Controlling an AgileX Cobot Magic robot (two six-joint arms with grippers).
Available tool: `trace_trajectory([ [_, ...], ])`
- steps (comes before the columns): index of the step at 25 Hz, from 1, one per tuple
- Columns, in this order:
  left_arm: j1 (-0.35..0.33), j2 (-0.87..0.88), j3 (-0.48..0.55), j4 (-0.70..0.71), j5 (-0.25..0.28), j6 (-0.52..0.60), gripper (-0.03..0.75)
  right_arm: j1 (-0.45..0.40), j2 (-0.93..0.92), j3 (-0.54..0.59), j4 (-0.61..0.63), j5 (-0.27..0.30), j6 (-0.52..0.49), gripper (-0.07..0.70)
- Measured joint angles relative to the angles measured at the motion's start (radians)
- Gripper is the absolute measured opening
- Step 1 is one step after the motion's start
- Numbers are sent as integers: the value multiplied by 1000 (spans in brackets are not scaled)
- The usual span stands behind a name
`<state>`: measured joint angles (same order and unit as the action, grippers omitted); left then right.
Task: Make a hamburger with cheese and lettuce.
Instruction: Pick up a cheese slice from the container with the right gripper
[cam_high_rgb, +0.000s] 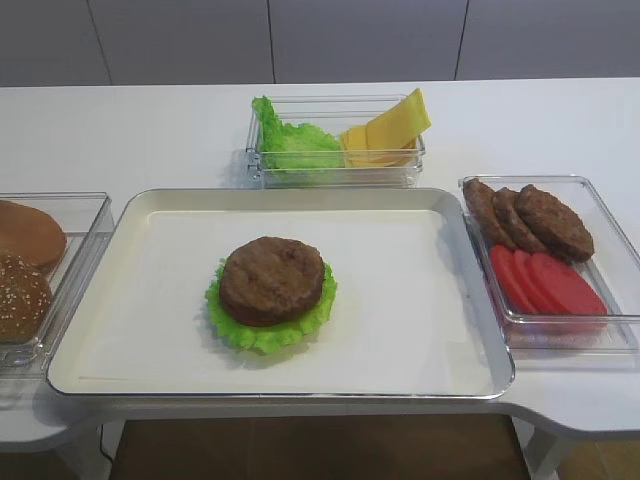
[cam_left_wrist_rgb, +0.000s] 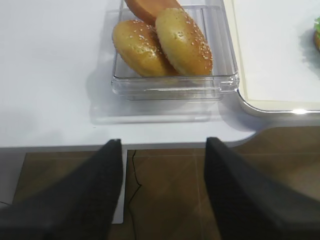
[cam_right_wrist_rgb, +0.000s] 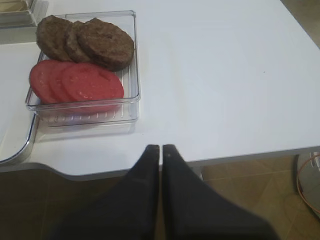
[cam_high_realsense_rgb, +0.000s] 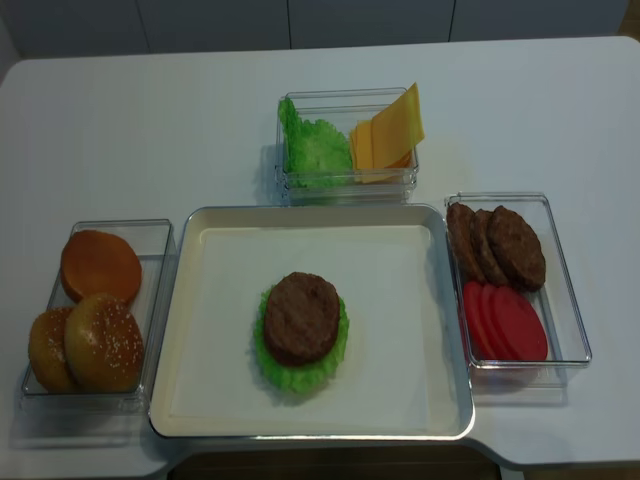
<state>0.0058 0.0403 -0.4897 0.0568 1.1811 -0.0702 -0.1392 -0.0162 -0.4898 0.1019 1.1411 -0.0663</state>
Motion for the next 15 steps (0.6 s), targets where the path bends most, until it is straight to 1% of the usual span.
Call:
trace_trajectory([
  [15, 0, 0, 0, 0, 0, 0, 391, 0, 0, 0, 0, 0, 0, 23],
])
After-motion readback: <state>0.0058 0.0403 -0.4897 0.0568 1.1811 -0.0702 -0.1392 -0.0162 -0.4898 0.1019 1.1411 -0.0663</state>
